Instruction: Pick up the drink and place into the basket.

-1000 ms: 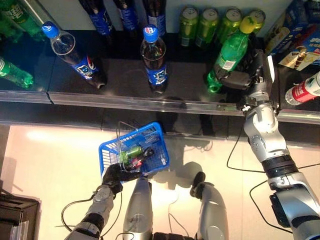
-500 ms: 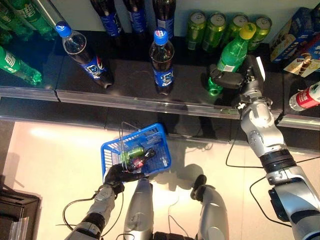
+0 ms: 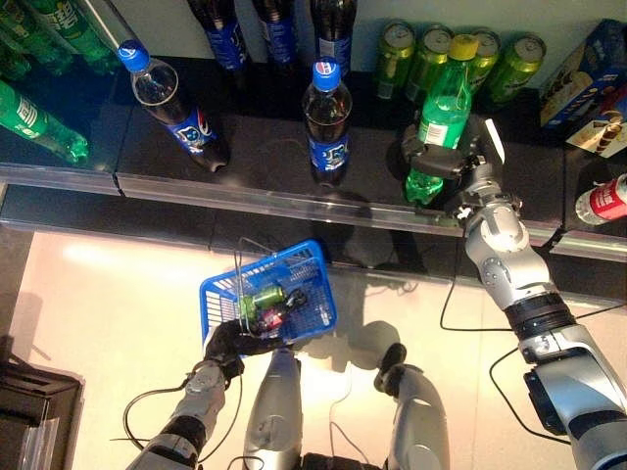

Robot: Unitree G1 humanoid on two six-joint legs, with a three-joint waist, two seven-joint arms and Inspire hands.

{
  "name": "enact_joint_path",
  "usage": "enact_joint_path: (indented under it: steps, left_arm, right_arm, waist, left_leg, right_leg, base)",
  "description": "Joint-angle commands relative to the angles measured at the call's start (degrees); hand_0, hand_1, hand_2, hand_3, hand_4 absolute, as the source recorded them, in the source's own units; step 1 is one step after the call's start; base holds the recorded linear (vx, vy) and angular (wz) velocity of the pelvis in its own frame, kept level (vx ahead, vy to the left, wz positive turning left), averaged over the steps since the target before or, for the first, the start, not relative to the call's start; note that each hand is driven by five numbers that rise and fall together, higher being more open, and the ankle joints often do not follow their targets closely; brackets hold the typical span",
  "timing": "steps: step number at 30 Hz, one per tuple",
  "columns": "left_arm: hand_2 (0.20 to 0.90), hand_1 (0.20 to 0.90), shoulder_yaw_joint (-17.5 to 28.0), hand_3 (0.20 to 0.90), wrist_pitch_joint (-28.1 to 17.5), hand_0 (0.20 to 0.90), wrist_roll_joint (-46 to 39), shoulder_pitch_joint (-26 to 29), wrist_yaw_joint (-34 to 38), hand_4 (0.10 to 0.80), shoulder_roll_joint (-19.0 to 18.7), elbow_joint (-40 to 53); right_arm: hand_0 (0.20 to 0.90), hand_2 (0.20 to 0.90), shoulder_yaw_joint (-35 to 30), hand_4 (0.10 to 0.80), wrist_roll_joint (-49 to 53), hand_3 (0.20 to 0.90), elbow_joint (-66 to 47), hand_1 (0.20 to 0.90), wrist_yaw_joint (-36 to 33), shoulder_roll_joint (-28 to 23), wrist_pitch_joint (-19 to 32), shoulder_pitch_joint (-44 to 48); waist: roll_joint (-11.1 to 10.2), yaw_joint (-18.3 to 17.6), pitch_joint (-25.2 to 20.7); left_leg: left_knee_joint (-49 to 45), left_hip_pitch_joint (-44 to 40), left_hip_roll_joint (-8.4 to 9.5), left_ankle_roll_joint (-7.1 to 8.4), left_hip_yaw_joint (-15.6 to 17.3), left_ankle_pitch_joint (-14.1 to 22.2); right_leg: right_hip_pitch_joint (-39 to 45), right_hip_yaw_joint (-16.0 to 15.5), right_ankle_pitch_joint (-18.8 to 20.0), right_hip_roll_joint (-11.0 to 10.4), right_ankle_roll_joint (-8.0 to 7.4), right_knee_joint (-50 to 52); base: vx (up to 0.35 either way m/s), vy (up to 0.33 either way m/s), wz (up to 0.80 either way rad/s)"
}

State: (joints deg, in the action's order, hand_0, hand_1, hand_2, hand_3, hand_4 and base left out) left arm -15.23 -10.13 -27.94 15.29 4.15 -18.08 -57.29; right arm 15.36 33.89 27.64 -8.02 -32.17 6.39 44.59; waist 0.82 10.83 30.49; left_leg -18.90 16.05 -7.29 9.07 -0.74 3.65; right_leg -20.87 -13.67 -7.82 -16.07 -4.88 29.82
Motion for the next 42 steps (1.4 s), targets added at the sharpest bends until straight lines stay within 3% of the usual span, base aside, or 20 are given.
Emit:
enact_joint_path:
  steps: [1,10,14,25,36,42]
  left_arm:
    - [0.3,0.3,-1.87,0.2,-4.09,0.3,0.62,-4.46,-0.05,0.1,-4.58,5.25]
    - [0.3,0.3,-1.85,0.2,-4.22,0.3,0.57,-4.59,-0.03,0.1,-4.42,4.92]
    - [0.3,0.3,-0.97,0.2,-4.86,0.3,0.95,-6.06,-0.39,0.1,-4.23,4.64]
    - [0.3,0.3,4.63,0.2,-5.03,0.3,4.88,-10.03,0.09,0.1,-3.33,3.7]
    - [0.3,0.3,8.04,0.2,-5.03,0.3,6.62,-12.18,-0.57,0.1,-3.26,1.99]
    - [0.3,0.3,9.3,0.2,-5.37,0.3,6.63,-13.15,-1.39,0.1,-2.86,1.96]
  right_arm:
    - [0.3,0.3,-2.36,0.1,0.09,0.2,-4.8,0.3,-0.64,-3.16,5.82,9.37]
    - [0.3,0.3,-2.54,0.1,-0.44,0.2,-5.12,0.3,-0.79,-3.03,6.6,8.41]
    - [0.3,0.3,-2.57,0.1,-2.95,0.2,-6.76,0.3,-0.89,-2.41,8.5,6.55]
    - [0.3,0.3,-5.68,0.1,-5.66,0.2,-24.36,0.3,1.22,0.11,10.03,-11.18]
    - [0.3,0.3,-7.23,0.1,-4.21,0.2,-32.16,0.3,6.47,0.31,9.83,-23.73]
    - [0.3,0.3,-7.71,0.1,-3.4,0.2,-33.73,0.3,7.51,1.15,9.95,-29.21]
  waist:
    - [0.8,0.35,-2.31]
    - [0.68,0.0,-2.82]
    - [0.22,-0.26,-4.73]
    - [-2.6,-3.34,-14.22]
    - [-3.42,-5.16,-20.66]
    - [-3.34,-5.45,-22.06]
  left_leg:
    - [-2.04,1.43,1.54,-4.83,-0.73,-0.99]
    - [-1.16,0.3,1.56,-4.82,-0.44,-1.0]
    - [3.42,-3.02,1.54,-4.43,0.77,-1.92]
    - [14.5,-12.03,1.72,-4.31,5.01,-2.9]
    - [16.95,-17.17,1.51,-4.67,7.55,-1.39]
    - [17.35,-19.09,1.35,-4.85,7.21,-0.69]
  right_leg:
    - [5.33,-1.58,5.64,-3.15,-2.33,-7.45]
    - [6.59,-1.33,6.12,-3.0,-2.41,-9.08]
    - [9.9,-1.29,7.46,-2.2,-3.04,-14.42]
    - [17.42,0.09,10.94,-1.11,-5.55,-25.6]
    - [21.6,0.94,11.27,-1.07,-6.71,-28.62]
    - [23.59,1.13,10.24,-0.89,-6.76,-28.61]
  base:
    - [0.0,0.0,0.0]
    - [0.007,0.002,0.0]
    - [0.066,0.024,-0.06]
    - [0.107,0.007,-0.07]
    - [0.074,-0.01,-0.03]
    - [0.027,-0.008,-0.02]
